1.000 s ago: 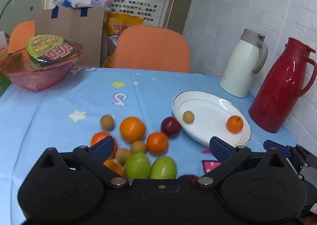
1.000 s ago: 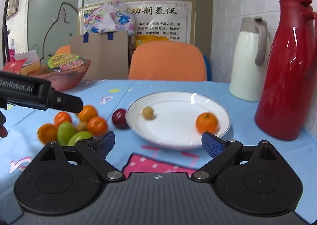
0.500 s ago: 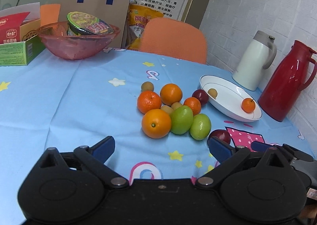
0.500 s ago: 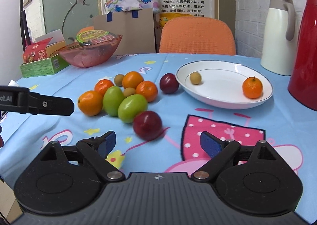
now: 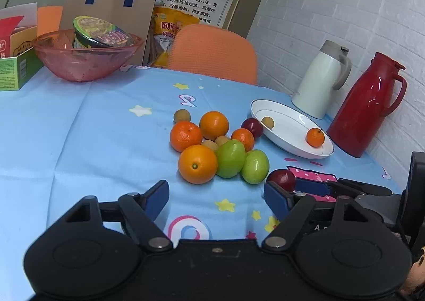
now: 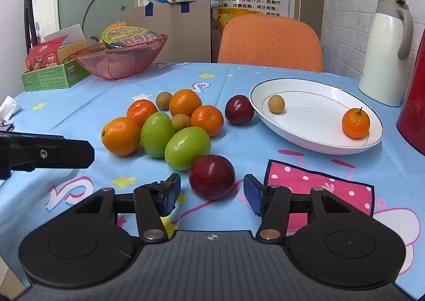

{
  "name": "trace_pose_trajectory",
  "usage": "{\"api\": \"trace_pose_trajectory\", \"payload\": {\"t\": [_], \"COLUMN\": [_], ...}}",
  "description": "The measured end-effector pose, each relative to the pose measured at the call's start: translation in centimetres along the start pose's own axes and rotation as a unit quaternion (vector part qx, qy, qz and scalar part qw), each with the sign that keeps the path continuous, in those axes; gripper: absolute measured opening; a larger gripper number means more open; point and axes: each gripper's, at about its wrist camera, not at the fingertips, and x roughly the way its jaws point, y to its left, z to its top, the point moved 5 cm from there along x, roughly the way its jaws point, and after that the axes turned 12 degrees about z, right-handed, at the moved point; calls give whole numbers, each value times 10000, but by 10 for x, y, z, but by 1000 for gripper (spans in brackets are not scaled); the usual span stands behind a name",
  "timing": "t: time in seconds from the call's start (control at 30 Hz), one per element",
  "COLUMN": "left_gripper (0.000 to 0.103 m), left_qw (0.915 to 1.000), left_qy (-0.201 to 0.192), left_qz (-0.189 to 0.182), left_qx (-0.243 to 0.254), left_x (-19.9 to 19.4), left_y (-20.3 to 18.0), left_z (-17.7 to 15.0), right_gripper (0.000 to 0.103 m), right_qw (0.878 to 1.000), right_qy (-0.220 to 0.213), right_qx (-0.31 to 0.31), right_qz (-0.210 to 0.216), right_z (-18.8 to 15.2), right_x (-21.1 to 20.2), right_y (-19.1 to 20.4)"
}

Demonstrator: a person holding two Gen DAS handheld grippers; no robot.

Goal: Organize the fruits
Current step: 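Grasp a dark red plum with the right tool while the left grasps an orange, then carry the plum and orange onto the white plate and open both tools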

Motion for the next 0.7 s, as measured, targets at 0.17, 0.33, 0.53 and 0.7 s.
{"api": "trace_pose_trajectory", "payload": {"t": [0.17, 0.33, 0.53, 0.7], "left_gripper": [89, 89, 88, 88], "left_qw": [10000, 9999, 9997, 9996], "left_qy": [57, 155, 226, 273], "left_qz": [-38, 6, 17, 59], "left_qx": [-11, -19, -28, 49], "left_x": [17, 36, 49, 57], "left_y": [4, 5, 4, 3], "left_z": [8, 16, 19, 21], "right_gripper": [67, 67, 67, 67], "right_qw": [10000, 9999, 9997, 9995], "right_qy": [-13, -41, -83, -109], "right_qx": [60, 121, 228, 274], "right_qz": [-32, -9, 37, 97], "right_z": [1, 1, 1, 1], "right_x": [4, 3, 3, 2], "right_y": [-1, -3, -4, -6]}}
